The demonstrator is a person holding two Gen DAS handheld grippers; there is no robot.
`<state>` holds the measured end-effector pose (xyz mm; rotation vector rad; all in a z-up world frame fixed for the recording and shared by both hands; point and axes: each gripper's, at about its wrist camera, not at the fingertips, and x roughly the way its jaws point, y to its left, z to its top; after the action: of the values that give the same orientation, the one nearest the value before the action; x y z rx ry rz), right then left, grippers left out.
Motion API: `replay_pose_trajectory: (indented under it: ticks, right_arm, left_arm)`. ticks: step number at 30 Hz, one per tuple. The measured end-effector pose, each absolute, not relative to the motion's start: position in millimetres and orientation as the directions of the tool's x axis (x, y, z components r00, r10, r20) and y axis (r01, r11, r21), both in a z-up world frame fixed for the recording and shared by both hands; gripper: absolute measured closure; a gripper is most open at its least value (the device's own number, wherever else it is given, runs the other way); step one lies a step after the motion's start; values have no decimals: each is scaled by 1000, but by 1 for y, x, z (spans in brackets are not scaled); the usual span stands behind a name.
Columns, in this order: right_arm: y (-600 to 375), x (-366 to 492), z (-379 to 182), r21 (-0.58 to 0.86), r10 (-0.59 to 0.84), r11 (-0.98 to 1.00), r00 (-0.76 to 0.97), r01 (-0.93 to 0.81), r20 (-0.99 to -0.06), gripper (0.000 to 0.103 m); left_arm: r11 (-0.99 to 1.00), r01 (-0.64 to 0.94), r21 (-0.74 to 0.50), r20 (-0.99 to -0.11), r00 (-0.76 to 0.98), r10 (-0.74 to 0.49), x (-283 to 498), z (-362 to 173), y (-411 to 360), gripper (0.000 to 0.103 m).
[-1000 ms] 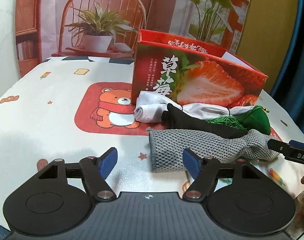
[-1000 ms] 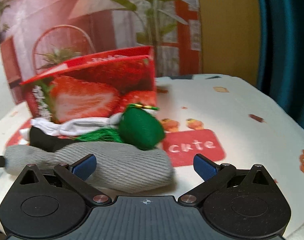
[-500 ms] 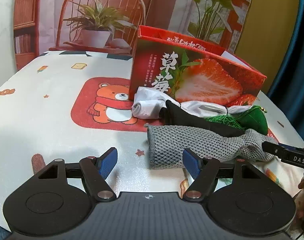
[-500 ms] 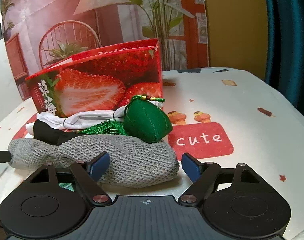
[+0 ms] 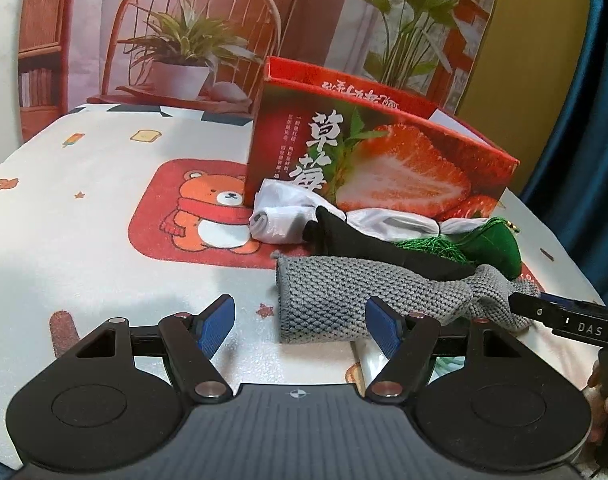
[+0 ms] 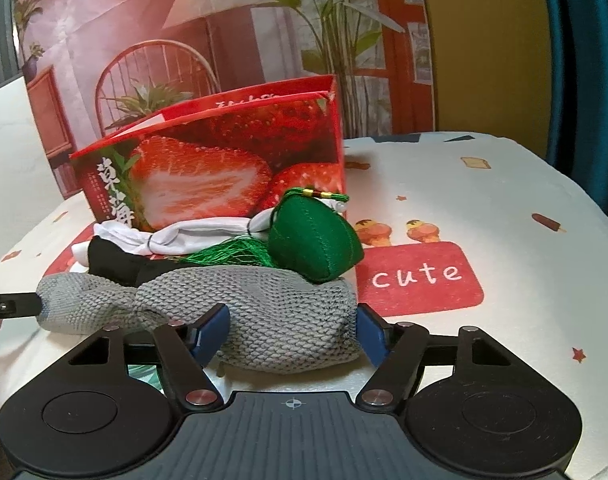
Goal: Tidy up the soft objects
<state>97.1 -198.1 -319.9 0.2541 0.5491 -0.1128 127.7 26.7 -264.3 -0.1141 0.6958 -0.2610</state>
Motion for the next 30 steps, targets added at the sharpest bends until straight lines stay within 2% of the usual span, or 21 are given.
replay_pose_trajectory:
  ticks: [8,11,13,15,16,18,30]
  right_arm:
    - [-187,97,-318,191,9,976,853,106,-521,38]
    - [-191,97,-318,208,12,972,855,113,-519,38]
    - [-192,97,-318,210,7,970,855,119,-519,38]
    - [-192,97,-319,207,6,971,854,118,-520,38]
    - [-191,97,-319,202,5,972,854,118,-520,38]
    - [-191,97,-319,203,3,972,855,120,-519,37]
    - [-203,96,-318,247,-21,955,867,166,-498,37]
  left_arm:
    - [958,199,-206,-616,735,-285,136,-271,26,29]
    - [961,196,-195,-606,746,-275,140,-273,24,33]
    - [959,204,-197,-615,736,-283,142,-275,22,43]
    - [954,226,-196,-619,726,-299,142,-276,20,60]
    - [953,238,-188,-616,727,-303,140,-276,18,66]
    - [960,242,-144,-613,739,-279,137,-275,16,93]
    - [981,154,-114,-646,739,-191,131,-268,31,95]
